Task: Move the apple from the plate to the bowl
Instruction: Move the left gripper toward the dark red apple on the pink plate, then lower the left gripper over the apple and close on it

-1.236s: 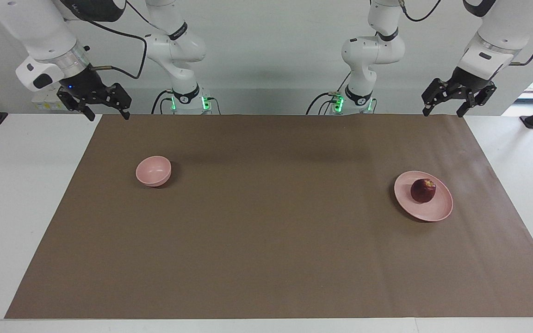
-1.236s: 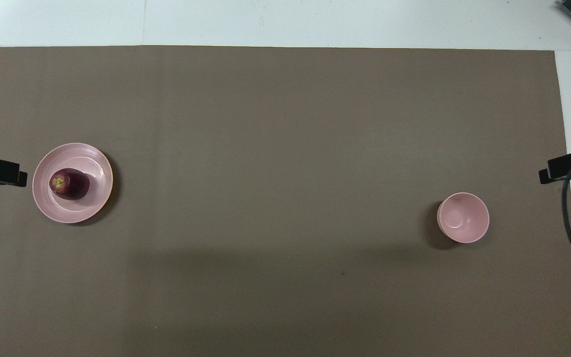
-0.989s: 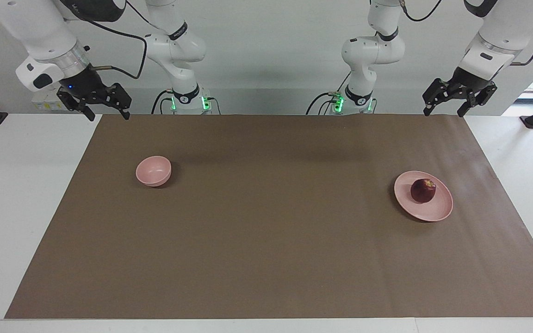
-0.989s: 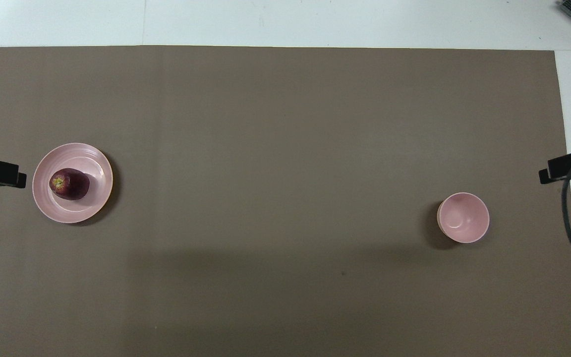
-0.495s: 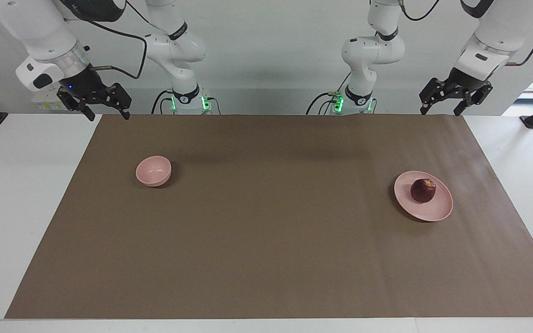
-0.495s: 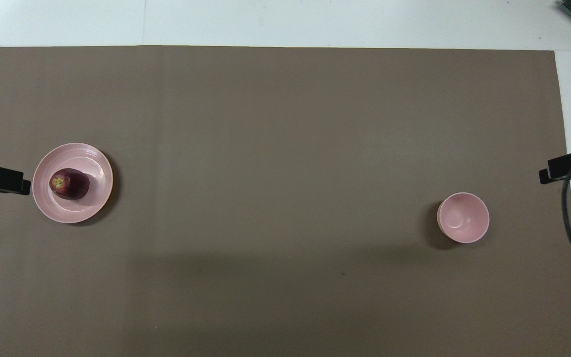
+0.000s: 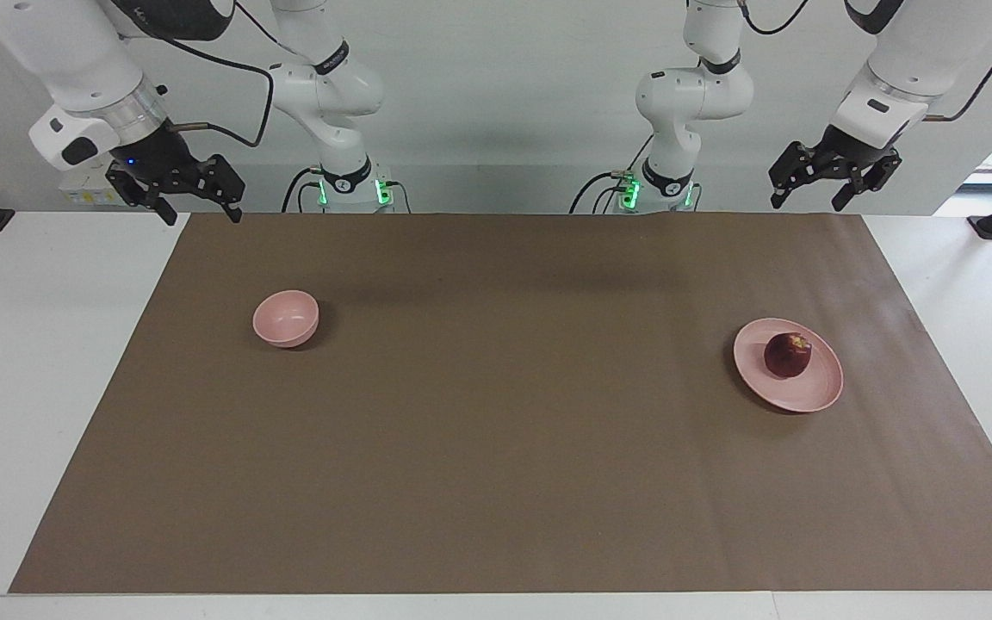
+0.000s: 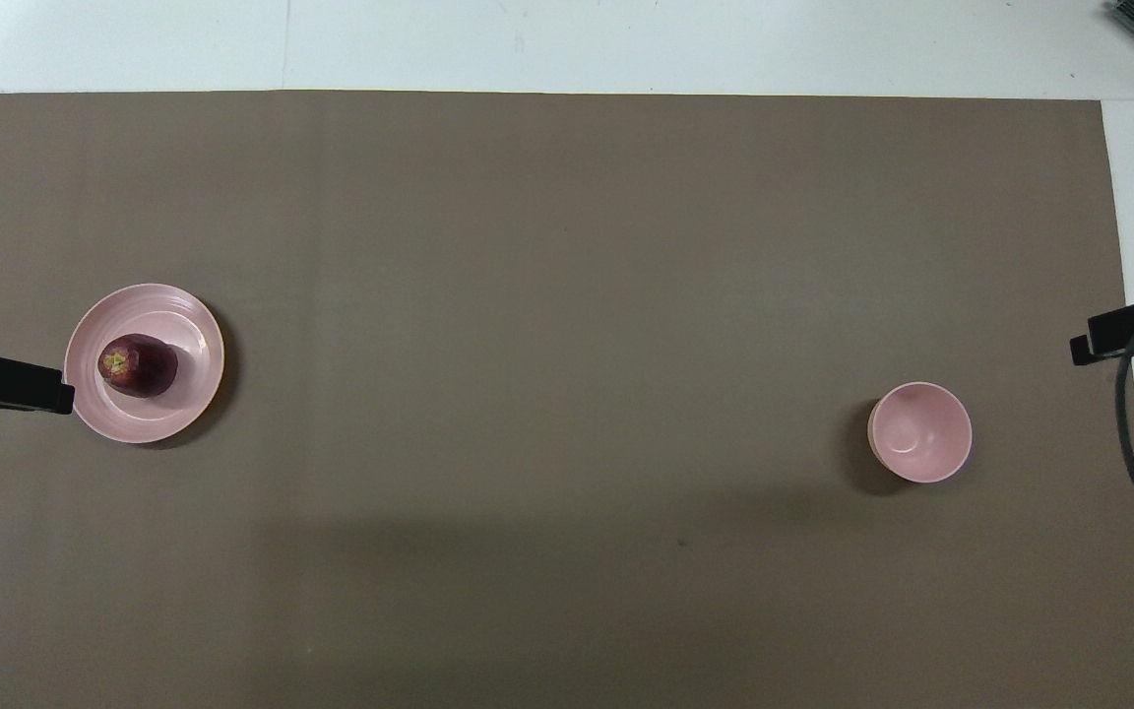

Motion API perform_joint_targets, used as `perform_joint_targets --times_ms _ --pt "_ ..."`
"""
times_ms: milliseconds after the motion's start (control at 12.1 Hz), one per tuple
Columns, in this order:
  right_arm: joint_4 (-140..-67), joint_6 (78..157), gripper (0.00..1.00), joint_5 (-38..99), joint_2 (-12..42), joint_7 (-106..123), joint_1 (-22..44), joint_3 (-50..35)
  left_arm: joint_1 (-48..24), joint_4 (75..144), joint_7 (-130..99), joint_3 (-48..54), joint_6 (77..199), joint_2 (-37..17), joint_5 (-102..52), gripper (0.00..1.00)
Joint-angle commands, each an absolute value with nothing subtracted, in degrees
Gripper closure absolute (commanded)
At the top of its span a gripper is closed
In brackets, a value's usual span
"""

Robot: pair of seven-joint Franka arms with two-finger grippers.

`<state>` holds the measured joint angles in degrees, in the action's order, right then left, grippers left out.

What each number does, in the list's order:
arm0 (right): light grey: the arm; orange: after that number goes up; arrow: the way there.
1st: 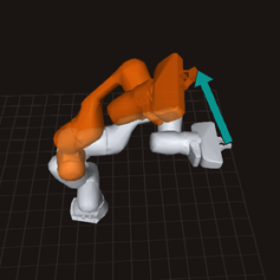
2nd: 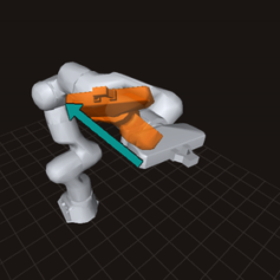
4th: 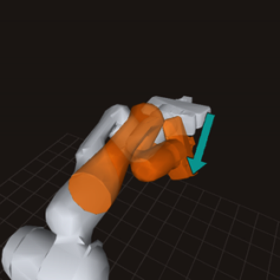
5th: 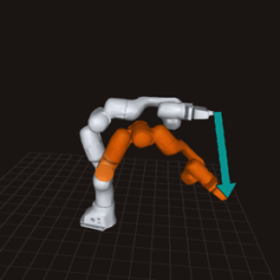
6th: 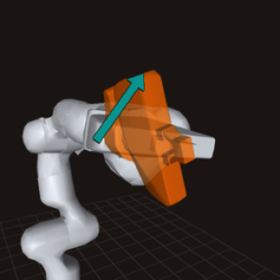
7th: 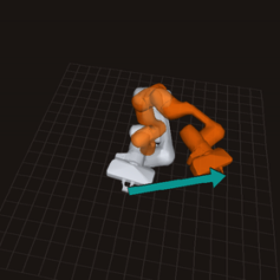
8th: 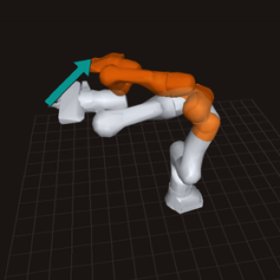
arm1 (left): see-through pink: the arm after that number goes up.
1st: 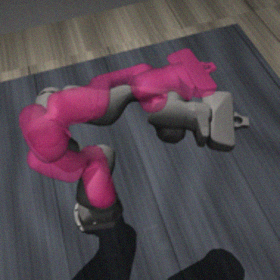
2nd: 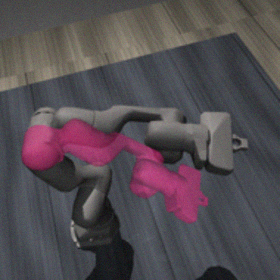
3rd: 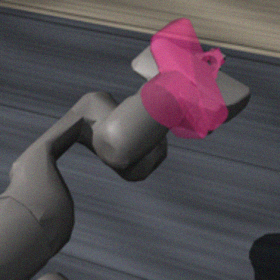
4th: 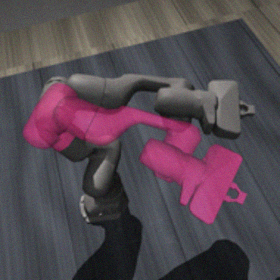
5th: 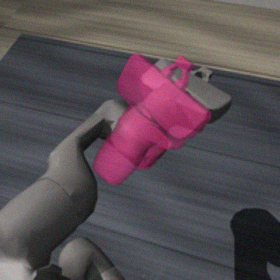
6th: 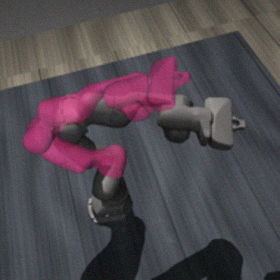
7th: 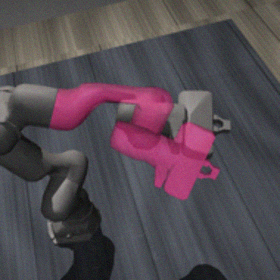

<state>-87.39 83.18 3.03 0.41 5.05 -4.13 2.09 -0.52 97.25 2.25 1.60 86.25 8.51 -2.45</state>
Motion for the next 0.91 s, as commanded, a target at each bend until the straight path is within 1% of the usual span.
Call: perform_joint_targets --times_ms 0,247,495,659,824 --pt "-87.0 82.6 0.0 3.8 0.3 4.3 -4.8 1.5 -0.3 99.2 2.4 1.2 88.6 9.6 -3.1 0.0" --pt "-87.0 82.6 0.0 3.8 0.3 4.3 -4.9 1.5 0.3 101.8 2.3 1.1 95.5 7.8 -3.1 0.0" --pt "-87.0 82.6 0.0 3.8 0.3 4.3 -4.8 1.5 4.0 102.9 2.3 1.1 102.8 2.9 -3.1 0.0" --pt "-87.0 82.6 0.0 3.8 0.3 4.3 -4.8 1.5 7.2 106.7 2.1 1.1 110.0 1.2 -3.1 0.0" --pt "-87.0 82.6 0.0 3.8 0.3 4.3 -4.8 1.4 7.6 110.8 2.5 1.1 114.9 0.4 -3.0 0.0"
